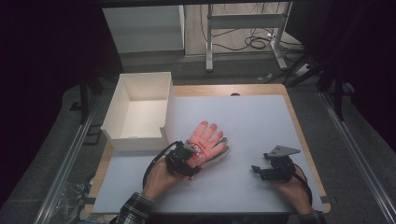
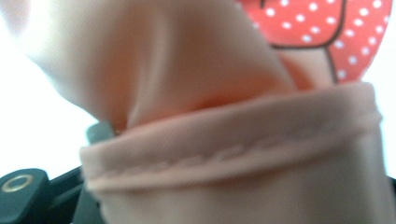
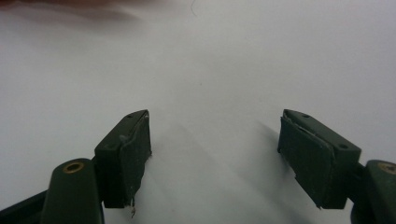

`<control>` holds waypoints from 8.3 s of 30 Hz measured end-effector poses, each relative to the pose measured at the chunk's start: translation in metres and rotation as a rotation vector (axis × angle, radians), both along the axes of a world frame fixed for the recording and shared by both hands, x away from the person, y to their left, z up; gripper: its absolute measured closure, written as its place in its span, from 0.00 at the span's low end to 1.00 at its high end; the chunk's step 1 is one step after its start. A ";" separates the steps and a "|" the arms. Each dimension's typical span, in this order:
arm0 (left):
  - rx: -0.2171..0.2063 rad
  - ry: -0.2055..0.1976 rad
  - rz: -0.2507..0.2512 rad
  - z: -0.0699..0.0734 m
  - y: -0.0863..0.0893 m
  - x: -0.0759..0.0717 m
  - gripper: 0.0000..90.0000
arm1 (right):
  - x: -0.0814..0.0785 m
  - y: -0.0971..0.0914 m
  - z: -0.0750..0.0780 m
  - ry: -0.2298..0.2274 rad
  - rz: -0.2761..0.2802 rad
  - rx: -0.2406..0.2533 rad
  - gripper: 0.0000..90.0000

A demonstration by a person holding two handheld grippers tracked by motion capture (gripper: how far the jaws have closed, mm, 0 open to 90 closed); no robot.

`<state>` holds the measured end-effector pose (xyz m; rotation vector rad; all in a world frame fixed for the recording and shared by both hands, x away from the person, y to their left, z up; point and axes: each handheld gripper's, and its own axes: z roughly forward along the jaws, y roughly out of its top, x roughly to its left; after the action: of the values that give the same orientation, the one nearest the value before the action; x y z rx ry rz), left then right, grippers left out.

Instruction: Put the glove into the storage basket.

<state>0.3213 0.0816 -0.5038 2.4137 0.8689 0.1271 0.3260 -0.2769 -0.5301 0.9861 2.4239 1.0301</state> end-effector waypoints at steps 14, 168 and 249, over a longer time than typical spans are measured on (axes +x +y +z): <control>0.001 -0.028 0.029 0.025 -0.013 0.019 0.53 | 0.000 0.000 0.000 -0.002 0.000 0.000 0.29; 0.093 0.046 0.683 0.045 0.140 0.163 0.36 | 0.002 0.004 -0.003 0.014 -0.031 -0.046 0.03; -0.057 -0.141 0.526 0.082 0.158 0.073 0.03 | 0.002 0.004 -0.003 0.013 -0.032 -0.047 0.03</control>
<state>0.3942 0.2396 -0.4223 2.0419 1.3963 0.4566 0.3283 -0.2731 -0.5329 1.0151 2.4231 0.9548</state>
